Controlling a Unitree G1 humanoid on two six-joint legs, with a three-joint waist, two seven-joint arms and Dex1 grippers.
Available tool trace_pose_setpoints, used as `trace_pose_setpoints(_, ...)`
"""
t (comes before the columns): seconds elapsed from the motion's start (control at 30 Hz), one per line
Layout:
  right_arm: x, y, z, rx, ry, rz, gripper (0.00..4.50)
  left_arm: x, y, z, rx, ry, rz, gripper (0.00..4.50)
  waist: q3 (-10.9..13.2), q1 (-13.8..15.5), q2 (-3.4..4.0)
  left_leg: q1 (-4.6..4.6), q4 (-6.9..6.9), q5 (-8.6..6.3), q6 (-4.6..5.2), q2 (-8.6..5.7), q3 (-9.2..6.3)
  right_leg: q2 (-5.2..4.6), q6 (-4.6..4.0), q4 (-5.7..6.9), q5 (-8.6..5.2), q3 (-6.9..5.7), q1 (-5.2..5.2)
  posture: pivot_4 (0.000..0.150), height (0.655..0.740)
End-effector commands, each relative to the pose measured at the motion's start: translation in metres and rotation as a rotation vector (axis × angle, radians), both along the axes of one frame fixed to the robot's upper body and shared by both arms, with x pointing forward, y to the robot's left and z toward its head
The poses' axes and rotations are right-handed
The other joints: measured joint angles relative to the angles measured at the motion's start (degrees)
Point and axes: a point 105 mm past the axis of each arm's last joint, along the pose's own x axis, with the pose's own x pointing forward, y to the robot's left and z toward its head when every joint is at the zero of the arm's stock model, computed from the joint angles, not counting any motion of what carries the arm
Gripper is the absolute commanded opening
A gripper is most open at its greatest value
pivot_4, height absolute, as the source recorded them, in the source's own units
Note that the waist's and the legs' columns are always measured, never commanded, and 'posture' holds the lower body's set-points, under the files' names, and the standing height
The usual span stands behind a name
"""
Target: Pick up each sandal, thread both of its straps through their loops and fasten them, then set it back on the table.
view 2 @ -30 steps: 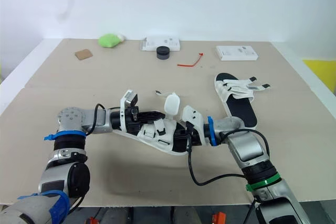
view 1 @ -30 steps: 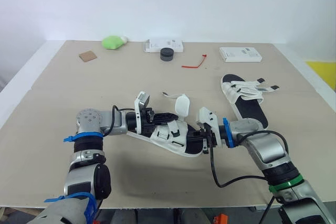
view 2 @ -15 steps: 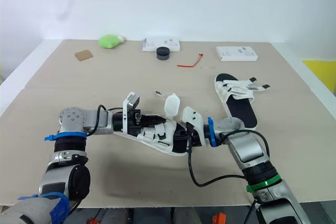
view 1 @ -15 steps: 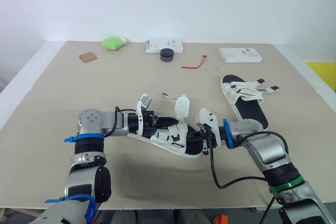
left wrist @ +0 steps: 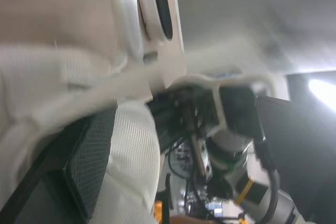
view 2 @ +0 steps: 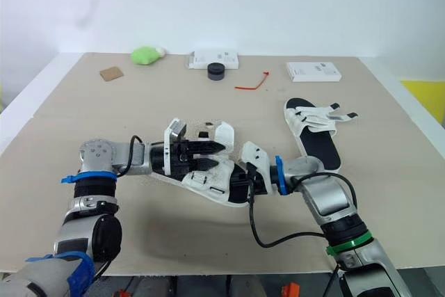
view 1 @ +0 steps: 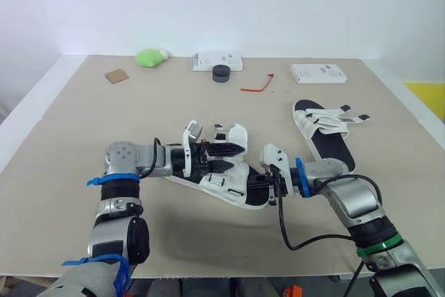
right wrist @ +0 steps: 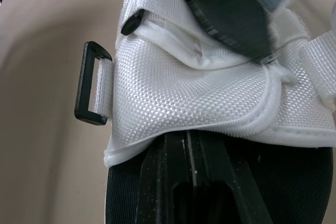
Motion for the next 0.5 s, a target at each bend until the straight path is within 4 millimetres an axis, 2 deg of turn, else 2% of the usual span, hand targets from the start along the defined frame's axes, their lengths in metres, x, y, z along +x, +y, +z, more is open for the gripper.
trace_pose_setpoints(0.03, -0.011, -0.005, -0.03, -0.07, 0.118, -0.006, 0.0, 0.014, 0.004, 0.014, -0.021, -0.018, 0.057, 4.4, 0.0, 0.0, -0.02, -0.01, -0.01, 0.0, 0.0, -0.02, -0.03, 0.0, 0.0, -0.01, 0.0, 0.0, 0.0, 0.15, 0.74)
trace_pose_setpoints(0.17, -0.012, -0.005, -0.03, -0.068, 0.12, -0.005, 0.0, 0.025, 0.007, 0.022, -0.03, -0.032, 0.095, 4.4, 0.1, -0.1, -0.07, -0.15, -0.11, -0.13, -0.2, -0.07, -0.05, 0.01, 0.22, -0.01, -0.01, 0.03, 0.09, 0.15, 0.74)
trace_pose_setpoints(0.4, -0.012, -0.004, -0.031, -0.063, 0.122, -0.008, 0.0, 0.034, 0.009, 0.0, 0.076, -0.032, 0.136, 4.4, 0.1, -0.1, -0.07, -0.11, -0.44, -0.19, -0.3, -0.05, -0.06, 0.08, 0.22, -0.01, -0.22, 0.08, 0.0, 0.15, 0.74)
trace_pose_setpoints(0.43, -0.012, -0.004, -0.03, -0.062, 0.122, -0.009, 0.0, 0.035, 0.009, 0.002, 0.076, -0.046, 0.139, 4.4, 0.1, -0.1, -0.07, -0.11, -0.44, -0.19, -0.3, -0.05, -0.06, 0.07, 0.22, -0.01, -0.21, 0.08, 0.01, 0.15, 0.74)
trace_pose_setpoints(0.5, -0.012, -0.004, -0.03, -0.061, 0.124, -0.009, 0.0, 0.035, 0.008, 0.019, 0.036, -0.107, 0.123, 4.4, 0.1, -0.1, -0.08, -0.1, -0.44, -0.19, -0.3, -0.05, -0.05, 0.06, 0.23, -0.01, -0.21, 0.08, 0.01, 0.15, 0.74)
